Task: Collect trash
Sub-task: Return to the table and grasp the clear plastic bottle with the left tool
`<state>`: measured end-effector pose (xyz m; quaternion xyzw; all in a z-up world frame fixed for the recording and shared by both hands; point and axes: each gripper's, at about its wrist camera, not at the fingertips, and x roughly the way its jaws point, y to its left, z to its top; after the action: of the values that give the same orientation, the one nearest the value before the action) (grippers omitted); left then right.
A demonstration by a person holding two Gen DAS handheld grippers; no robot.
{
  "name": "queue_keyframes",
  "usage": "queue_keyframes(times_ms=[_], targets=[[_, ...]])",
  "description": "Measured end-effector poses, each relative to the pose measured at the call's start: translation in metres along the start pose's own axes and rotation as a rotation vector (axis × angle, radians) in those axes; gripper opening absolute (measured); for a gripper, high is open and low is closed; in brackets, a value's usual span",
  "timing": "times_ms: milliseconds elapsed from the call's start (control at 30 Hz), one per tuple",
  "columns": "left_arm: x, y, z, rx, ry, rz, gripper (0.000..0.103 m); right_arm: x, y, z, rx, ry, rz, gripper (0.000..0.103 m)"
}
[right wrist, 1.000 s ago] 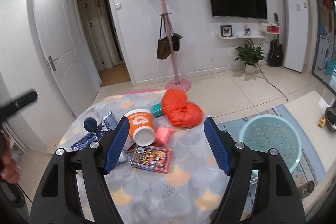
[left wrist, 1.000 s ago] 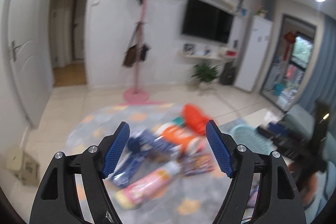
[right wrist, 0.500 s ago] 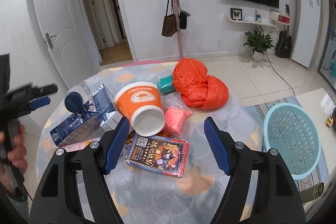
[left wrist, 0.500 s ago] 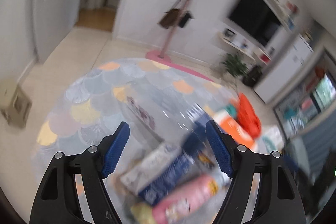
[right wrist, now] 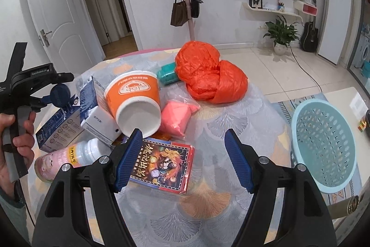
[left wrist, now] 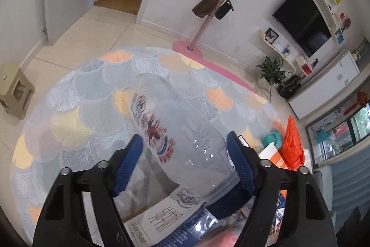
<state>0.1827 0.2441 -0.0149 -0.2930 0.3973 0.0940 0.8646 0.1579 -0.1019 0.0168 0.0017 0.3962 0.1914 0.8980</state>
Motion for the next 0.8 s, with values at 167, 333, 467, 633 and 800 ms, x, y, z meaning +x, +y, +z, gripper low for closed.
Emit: queue_keyframes(times_ms=[167,333,467,633,800], targets=[[-0.014,0.007,-0.011,0.066,0.003,-0.016,0.053,0.000,-0.001,-0.003,-0.006,0.002,0.002,0.070],[-0.034,0.019,-0.025,0.111,-0.004,-0.009,0.051,0.011,-0.006,-0.006,0.013,0.061,0.020,0.070],[-0.053,0.039,-0.033,0.125,-0.013,0.002,0.051,0.023,0.013,-0.008,-0.090,0.102,0.033,0.077],[-0.079,0.061,-0.049,0.127,-0.039,0.000,0.051,0.046,0.026,-0.004,-0.128,0.126,0.086,0.077],[-0.088,0.062,-0.065,0.164,-0.054,-0.018,0.051,0.035,0.036,-0.016,-0.192,0.160,0.166,0.076]])
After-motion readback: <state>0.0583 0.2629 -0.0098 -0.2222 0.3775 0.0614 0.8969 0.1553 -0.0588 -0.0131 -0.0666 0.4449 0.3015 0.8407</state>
